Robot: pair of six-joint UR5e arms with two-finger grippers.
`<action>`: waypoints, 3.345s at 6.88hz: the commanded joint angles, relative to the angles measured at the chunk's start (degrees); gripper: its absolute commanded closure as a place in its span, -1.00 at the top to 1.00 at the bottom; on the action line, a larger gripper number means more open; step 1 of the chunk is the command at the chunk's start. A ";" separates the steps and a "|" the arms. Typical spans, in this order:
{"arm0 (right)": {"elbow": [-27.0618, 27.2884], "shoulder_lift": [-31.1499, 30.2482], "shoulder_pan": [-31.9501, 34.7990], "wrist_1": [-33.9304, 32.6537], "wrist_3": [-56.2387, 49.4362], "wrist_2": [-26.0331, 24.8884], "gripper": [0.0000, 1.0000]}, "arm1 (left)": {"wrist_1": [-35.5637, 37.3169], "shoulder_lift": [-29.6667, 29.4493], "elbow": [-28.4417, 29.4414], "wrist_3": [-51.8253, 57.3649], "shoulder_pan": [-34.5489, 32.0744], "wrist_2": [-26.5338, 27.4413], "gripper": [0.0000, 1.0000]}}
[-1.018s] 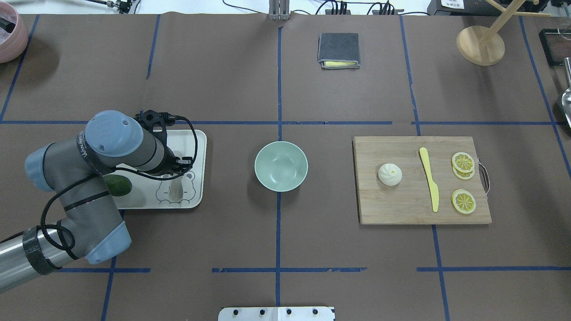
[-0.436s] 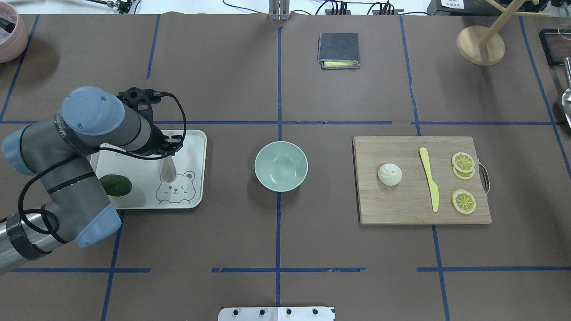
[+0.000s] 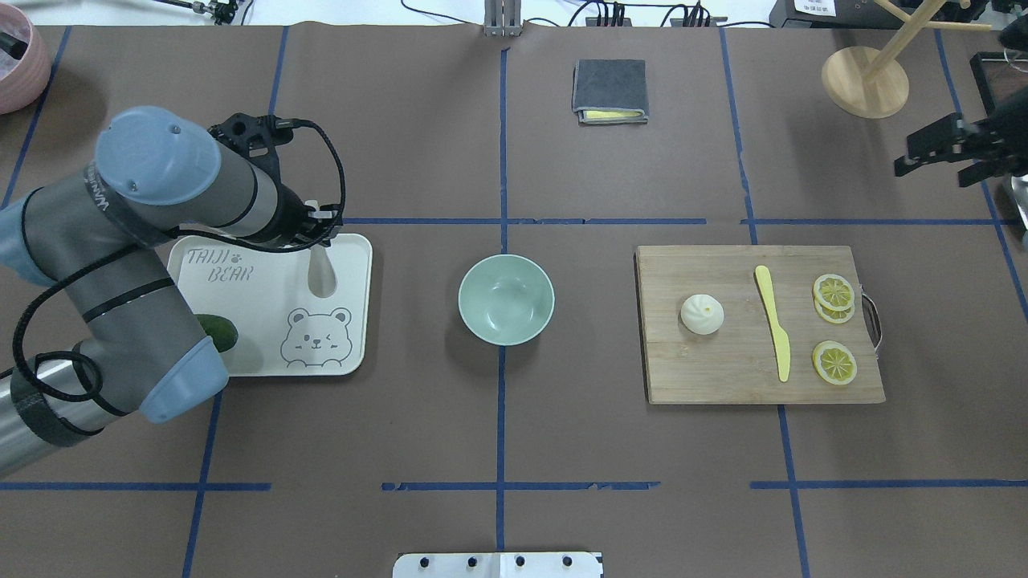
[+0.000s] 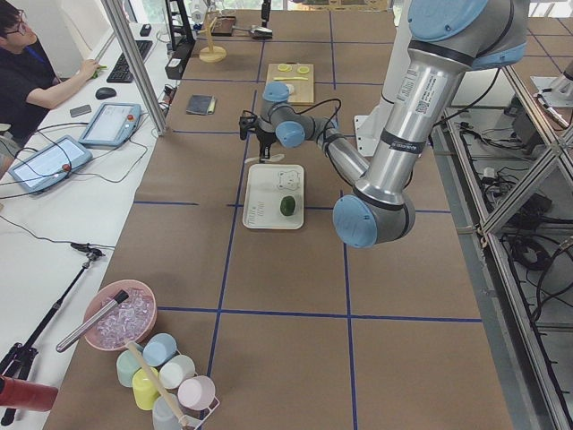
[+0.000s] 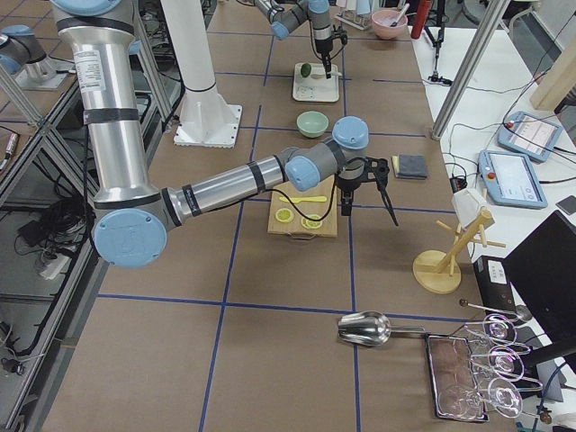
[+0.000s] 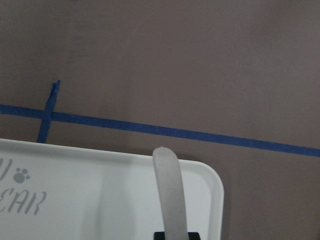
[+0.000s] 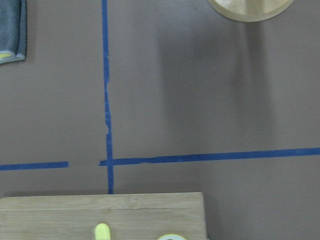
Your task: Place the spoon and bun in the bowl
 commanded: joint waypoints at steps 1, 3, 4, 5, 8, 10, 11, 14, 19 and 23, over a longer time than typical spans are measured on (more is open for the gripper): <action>0.28 0.35 -9.95 9.00 13.64 -6.70 1.00 | 0.01 -5.08 0.72 -6.22 0.91 -0.10 -1.00; 1.77 0.79 -14.29 8.94 14.36 -9.44 1.00 | -0.61 -7.01 1.33 -9.91 3.36 0.16 -1.00; 1.86 0.96 -16.91 8.94 17.15 -11.55 1.00 | -1.83 -9.11 3.60 -12.88 4.77 0.24 -1.00; 1.69 3.31 -20.33 8.15 17.79 -14.61 1.00 | -2.53 -11.22 5.53 -14.13 5.30 0.25 -1.00; 1.43 4.48 -26.51 7.53 19.90 -18.86 1.00 | -7.27 -13.00 9.32 -16.25 6.80 0.33 -1.00; 0.99 4.66 -29.32 6.57 19.99 -20.78 1.00 | -7.64 -14.84 11.44 -16.34 7.33 0.33 -1.00; 0.99 6.75 -30.12 2.30 19.99 -21.15 1.00 | -7.90 -14.85 11.44 -16.34 7.59 0.33 -1.00; 0.81 7.56 -31.26 -0.73 19.91 -21.32 0.55 | -8.25 -14.85 11.44 -16.26 7.68 0.25 -1.00; -0.42 7.47 -30.57 -0.73 19.38 -22.47 -1.00 | -8.43 -14.85 11.79 -16.60 8.30 0.33 -1.00; 4.75 7.82 -28.10 -6.78 18.76 -20.71 -1.00 | -17.04 -16.69 17.33 -23.20 12.95 6.13 -1.00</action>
